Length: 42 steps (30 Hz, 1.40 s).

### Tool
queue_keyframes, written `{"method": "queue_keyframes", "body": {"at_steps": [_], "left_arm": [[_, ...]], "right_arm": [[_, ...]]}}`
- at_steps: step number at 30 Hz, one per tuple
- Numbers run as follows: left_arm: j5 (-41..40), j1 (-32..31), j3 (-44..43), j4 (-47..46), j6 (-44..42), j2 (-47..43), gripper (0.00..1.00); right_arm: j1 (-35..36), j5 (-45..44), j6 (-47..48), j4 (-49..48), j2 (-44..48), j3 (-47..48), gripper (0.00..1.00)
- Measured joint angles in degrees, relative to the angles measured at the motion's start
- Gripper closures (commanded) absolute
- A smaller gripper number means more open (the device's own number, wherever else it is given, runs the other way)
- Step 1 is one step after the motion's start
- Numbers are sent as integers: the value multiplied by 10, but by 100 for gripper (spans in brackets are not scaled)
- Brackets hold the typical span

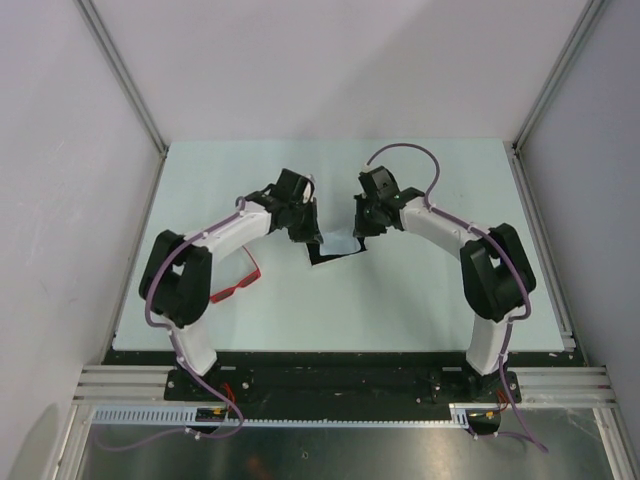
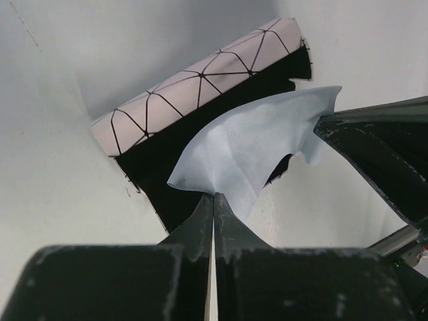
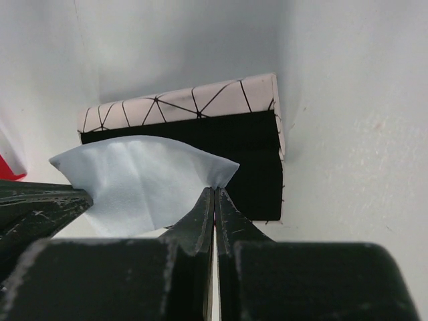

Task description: Organize the sunglasses

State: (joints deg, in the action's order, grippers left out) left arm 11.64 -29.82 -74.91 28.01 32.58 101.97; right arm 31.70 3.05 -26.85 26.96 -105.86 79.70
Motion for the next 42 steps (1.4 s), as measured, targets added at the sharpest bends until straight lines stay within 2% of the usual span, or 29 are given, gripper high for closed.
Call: {"method": "queue_keyframes", "body": {"at_steps": [13,26,42], "left_arm": [[-36,0,-29,0,-7,68,100],[-64,0,-37,0,-17,104,100],[-81,-1,-47,5,-17,114,100]], "right_arm": [[-6,-5,21,13,-79,68,100],[-11,-9,21,21,-115,70,100],[-11,-34,21,-24,-124,64,100]]}}
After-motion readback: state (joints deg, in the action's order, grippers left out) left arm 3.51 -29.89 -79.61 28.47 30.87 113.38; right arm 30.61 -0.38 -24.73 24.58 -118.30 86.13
